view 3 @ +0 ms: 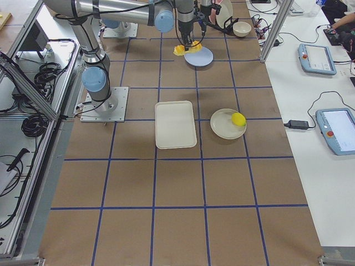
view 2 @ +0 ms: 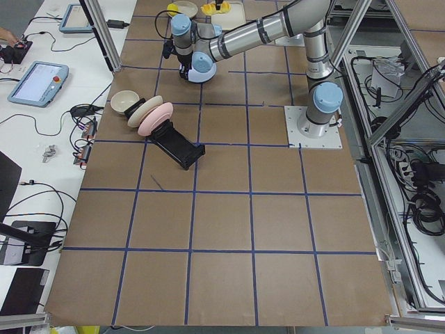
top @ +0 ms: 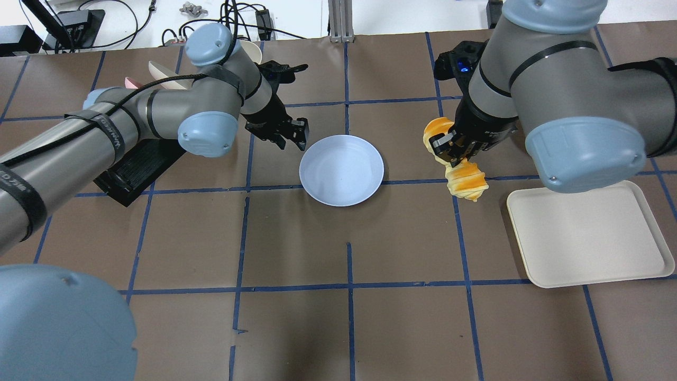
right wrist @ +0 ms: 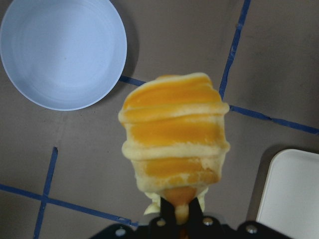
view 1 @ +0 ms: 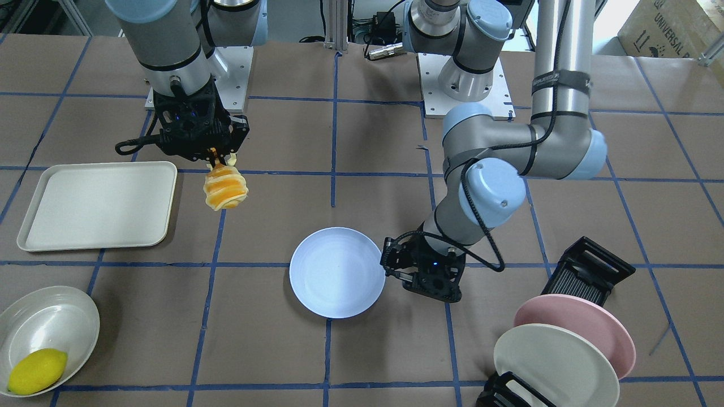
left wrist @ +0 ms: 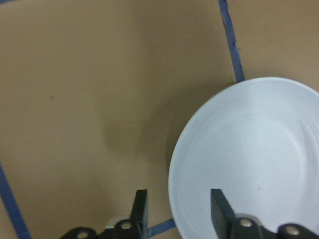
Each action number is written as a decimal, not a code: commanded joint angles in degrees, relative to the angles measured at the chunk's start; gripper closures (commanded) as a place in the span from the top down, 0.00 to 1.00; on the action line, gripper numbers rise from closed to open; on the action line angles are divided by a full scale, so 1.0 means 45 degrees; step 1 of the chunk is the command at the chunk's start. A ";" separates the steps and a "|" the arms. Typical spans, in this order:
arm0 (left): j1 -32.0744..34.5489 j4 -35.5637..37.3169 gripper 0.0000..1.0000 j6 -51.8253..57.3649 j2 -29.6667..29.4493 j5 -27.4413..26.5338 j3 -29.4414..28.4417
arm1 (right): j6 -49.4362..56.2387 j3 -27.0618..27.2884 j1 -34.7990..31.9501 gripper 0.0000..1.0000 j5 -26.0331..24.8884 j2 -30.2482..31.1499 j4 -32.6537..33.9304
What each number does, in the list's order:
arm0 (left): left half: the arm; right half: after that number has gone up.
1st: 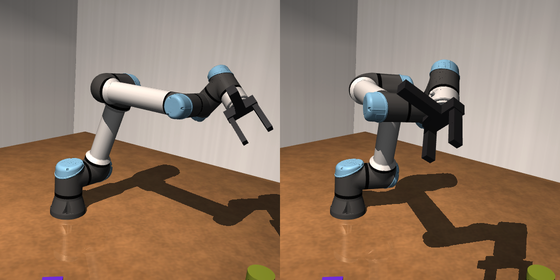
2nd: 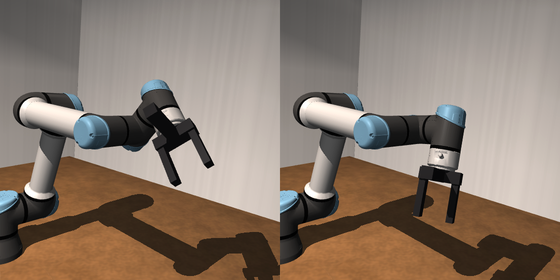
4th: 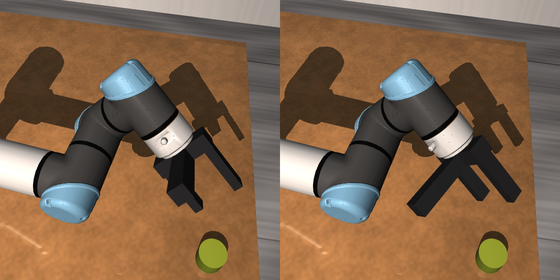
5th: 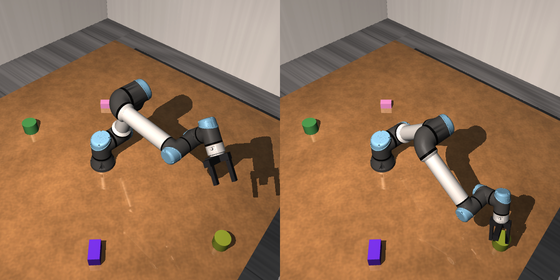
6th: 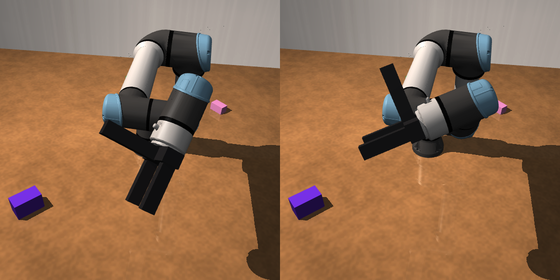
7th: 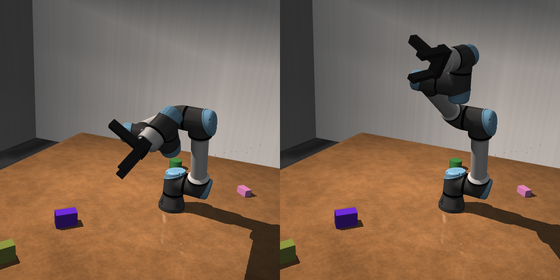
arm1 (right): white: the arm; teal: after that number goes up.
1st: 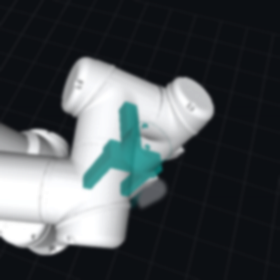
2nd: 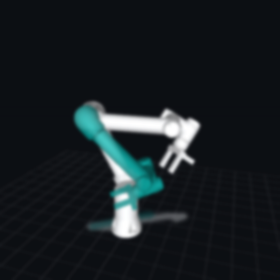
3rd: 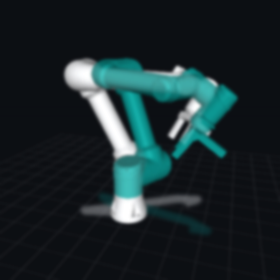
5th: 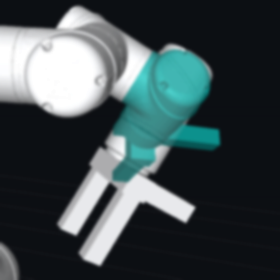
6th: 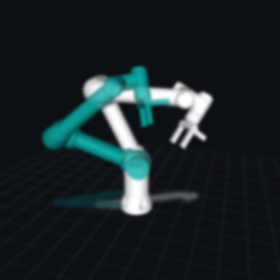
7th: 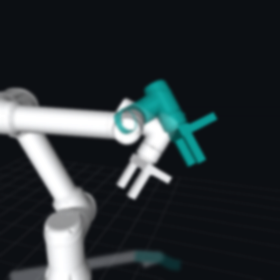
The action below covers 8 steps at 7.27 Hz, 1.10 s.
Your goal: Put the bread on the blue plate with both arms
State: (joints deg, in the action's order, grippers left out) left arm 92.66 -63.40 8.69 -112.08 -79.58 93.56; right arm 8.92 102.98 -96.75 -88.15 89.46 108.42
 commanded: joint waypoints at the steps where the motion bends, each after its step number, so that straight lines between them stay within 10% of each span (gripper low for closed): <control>1: -0.0571 -0.3086 1.00 0.0060 0.1988 -0.1816 -0.0593 | -0.1854 -0.0071 -0.1537 0.01 0.0019 -0.1938 0.2707; 5: -0.0747 -0.6940 1.00 -0.0134 0.3325 -0.2238 -0.2681 | -0.3525 -0.2915 -0.3303 0.01 -0.0390 -0.6530 0.4659; 8: -0.1155 -0.7630 1.00 -0.0135 0.3422 -0.2200 -0.2722 | -0.3486 -0.3099 -0.3363 0.01 -0.0548 -0.7144 0.4716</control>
State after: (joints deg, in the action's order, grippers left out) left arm 88.51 -97.04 8.18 -96.76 -89.57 82.18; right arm -6.78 89.17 -111.80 -90.50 58.42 129.60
